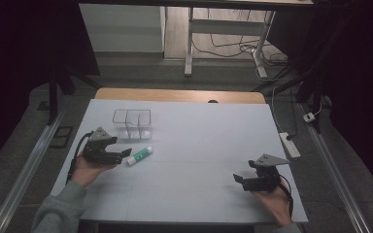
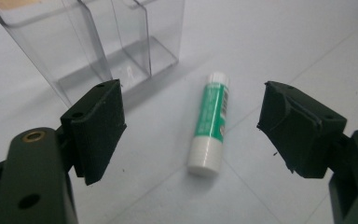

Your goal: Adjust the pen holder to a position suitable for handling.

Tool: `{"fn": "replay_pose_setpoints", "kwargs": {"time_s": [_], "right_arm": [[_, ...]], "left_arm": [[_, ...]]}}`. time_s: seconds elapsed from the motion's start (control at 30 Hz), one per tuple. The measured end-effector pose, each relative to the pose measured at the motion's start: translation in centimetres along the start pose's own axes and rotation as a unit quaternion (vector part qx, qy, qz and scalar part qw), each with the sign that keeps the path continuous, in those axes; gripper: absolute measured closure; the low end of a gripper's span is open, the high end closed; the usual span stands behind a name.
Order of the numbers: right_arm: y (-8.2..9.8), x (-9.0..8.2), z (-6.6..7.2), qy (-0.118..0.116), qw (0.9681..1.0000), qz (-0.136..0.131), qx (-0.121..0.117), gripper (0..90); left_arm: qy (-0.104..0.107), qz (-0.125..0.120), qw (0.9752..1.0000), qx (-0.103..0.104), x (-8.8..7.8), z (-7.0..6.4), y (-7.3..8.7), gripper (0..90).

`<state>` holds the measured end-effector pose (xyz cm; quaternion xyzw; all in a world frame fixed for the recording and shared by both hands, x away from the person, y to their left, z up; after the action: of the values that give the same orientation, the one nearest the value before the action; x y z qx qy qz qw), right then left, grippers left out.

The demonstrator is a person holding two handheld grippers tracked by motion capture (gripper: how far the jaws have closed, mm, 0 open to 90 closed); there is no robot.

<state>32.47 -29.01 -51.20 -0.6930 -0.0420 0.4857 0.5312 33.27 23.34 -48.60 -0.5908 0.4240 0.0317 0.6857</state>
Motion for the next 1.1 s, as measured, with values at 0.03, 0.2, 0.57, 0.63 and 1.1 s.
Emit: {"fn": "replay_pose_setpoints", "kwargs": {"time_s": [0.03, 0.2, 0.57, 0.63, 1.1], "right_arm": [[0.0, 0.0, 0.0, 0.000, 1.0000, 0.000, 0.000, 15.1], [0.0, 0.0, -0.1, -0.001, 1.0000, -0.002, 0.004, 15.1], [0.0, 0.0, -0.1, -0.002, 1.0000, -0.002, 0.006, 15.1], [0.0, 0.0, -0.1, -0.003, 1.0000, -0.002, 0.007, 15.1], [0.0, -0.1, -0.1, -0.001, 0.9999, -0.008, 0.011, 15.3]], "left_arm": [[0.000, -0.001, 1.0000, -0.002, 0.0, 0.1, -0.1, 22.8], [-0.009, 0.002, 1.0000, 0.000, 0.2, 0.6, -0.8, 22.7], [-0.035, -0.001, 0.9994, 0.000, -0.1, 2.0, -1.8, 23.9], [-0.037, -0.001, 0.9993, -0.003, -0.2, 2.5, -1.9, 24.7], [-0.075, 0.010, 0.9966, -0.031, 0.4, 6.2, -3.2, 25.0]]}}
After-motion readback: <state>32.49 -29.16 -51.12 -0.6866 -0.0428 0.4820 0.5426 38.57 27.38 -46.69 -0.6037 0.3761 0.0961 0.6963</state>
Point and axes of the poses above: each handheld gripper's, and its own axes: x roughly forward along the jaws, y roughly out of its underside, z roughly to its left, the point moved 1 cm from there along x, roughly forward along the jaws, and after that the axes turned 3 degrees about -y, right-handed, at the moved point
